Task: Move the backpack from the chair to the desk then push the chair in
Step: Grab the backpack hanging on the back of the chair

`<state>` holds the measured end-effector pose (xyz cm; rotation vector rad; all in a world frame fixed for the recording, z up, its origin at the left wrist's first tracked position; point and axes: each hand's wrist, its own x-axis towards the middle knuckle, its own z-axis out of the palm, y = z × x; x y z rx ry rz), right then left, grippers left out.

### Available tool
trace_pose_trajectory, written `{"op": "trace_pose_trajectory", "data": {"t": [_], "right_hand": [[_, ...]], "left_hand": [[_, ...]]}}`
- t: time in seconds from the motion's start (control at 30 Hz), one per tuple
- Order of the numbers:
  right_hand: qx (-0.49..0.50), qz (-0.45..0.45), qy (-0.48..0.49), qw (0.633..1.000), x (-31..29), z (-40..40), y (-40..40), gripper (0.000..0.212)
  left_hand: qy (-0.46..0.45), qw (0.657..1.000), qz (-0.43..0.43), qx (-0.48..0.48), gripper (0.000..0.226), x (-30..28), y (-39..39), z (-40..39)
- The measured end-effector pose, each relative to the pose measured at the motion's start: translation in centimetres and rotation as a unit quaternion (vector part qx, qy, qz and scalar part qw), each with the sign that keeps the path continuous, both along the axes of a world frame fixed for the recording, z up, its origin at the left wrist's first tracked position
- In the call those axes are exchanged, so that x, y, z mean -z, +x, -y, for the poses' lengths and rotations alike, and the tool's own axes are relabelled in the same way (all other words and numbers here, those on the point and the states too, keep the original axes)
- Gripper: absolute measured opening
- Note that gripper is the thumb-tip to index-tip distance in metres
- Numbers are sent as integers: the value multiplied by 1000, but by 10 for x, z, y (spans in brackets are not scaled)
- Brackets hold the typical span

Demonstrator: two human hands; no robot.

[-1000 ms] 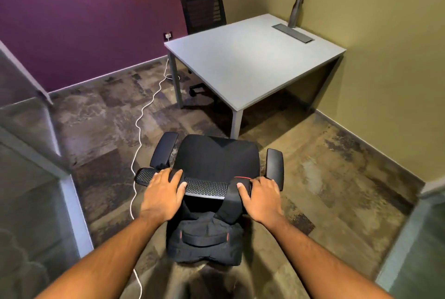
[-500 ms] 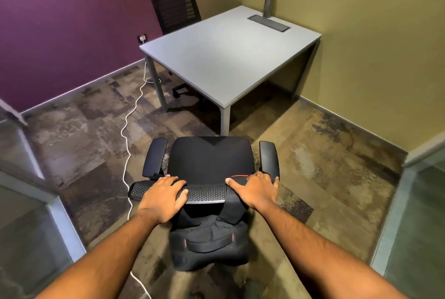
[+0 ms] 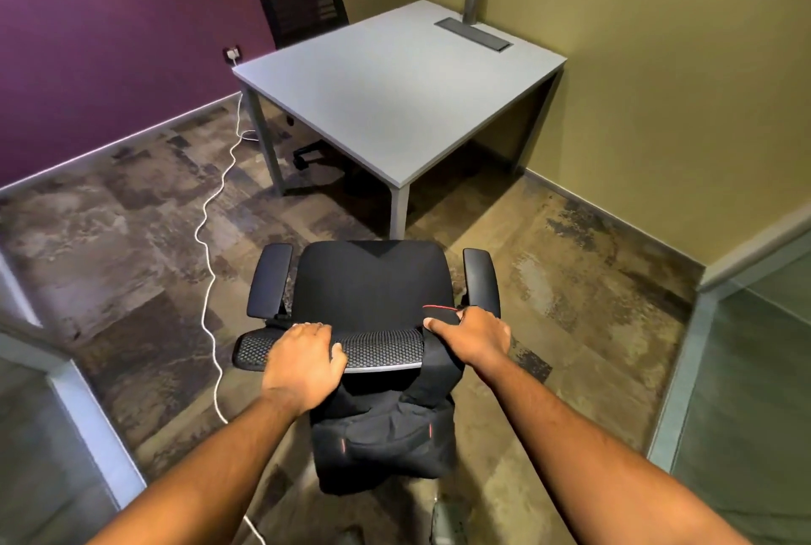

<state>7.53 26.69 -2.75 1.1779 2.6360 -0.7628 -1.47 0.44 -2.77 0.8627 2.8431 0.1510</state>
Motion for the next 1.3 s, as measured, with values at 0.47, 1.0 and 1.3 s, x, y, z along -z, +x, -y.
{"op": "trace_pose_trajectory", "data": {"t": [0.47,1.0,1.3], "right_hand": [[328,-286,-316,843,7,-37,51,65],[472,-234,-376,762,52,-12,97,42],[482,-153,-370,780,74,19,87,10]], "left_hand": [[-6,1000,-9,-6,43,3,-11,-1],[0,999,-34,6,44,6,-9,-3],[14,999,-46,22,42,9,-14,-1]]}}
